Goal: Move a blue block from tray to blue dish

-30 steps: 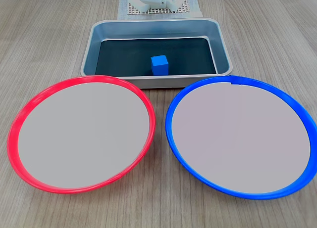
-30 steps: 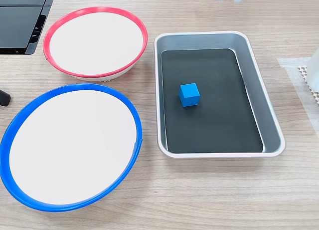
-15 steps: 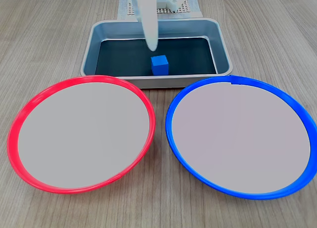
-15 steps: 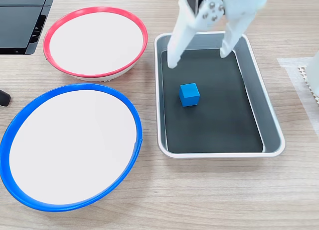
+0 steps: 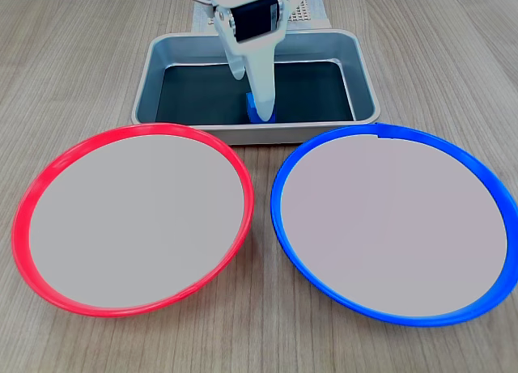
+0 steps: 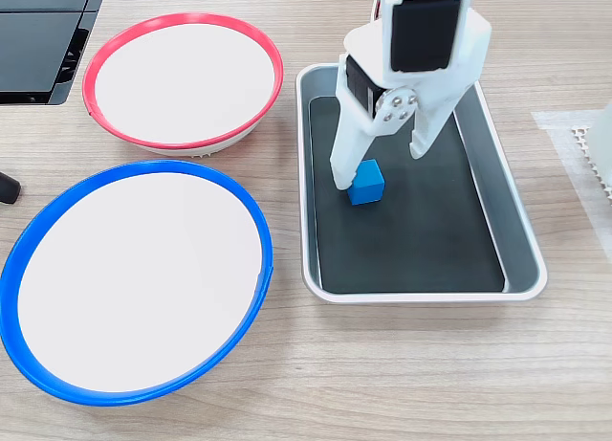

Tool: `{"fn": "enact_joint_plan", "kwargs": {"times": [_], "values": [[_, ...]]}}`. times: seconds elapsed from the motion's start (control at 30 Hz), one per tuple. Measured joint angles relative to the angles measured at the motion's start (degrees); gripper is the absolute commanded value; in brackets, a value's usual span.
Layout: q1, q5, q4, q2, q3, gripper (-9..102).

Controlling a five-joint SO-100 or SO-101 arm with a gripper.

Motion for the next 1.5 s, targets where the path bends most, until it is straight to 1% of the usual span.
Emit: {"fn": "enact_joint_plan", "kwargs": {"times": [0.07, 0.2, 0.23, 0.5, 0.53, 0.67, 0.77, 0.87, 0.97, 1.03, 1.07, 1.13, 1.2, 1.27, 1.37, 1.5], "values": [[-0.1, 0.1, -1.2, -1.5, -0.1, 28], [-0.6, 0.0, -4.0, -3.4, -0.7, 19], [-0.7, 0.2, -4.3, -3.8, -1.0, 16], [-0.7, 1.2, -5.4, -3.6, 0.0, 3], [-0.7, 1.2, -5.4, -3.2, 0.4, 0], [-0.7, 1.3, -4.9, -1.1, 2.2, 0], [-1.7, 3.2, -1.7, 2.9, 2.5, 0], [-4.9, 7.0, 5.0, 12.1, 1.5, 0], [-6.2, 12.6, 11.1, 18.9, -3.3, 0], [-7.3, 17.7, 12.7, 20.6, -9.7, 0], [-7.1, 21.2, 12.2, 20.2, -15.1, 0], [-6.9, 23.1, 11.4, 19.3, -18.9, 0], [-7.9, 26.4, 8.4, 14.9, -26.0, 0], [-9.2, 27.5, 5.4, 9.1, -33.0, 0], [-10.4, 27.2, 0.3, 0.4, -40.8, 0], [-13.2, 23.6, -6.2, -9.6, -44.1, 0]]}}
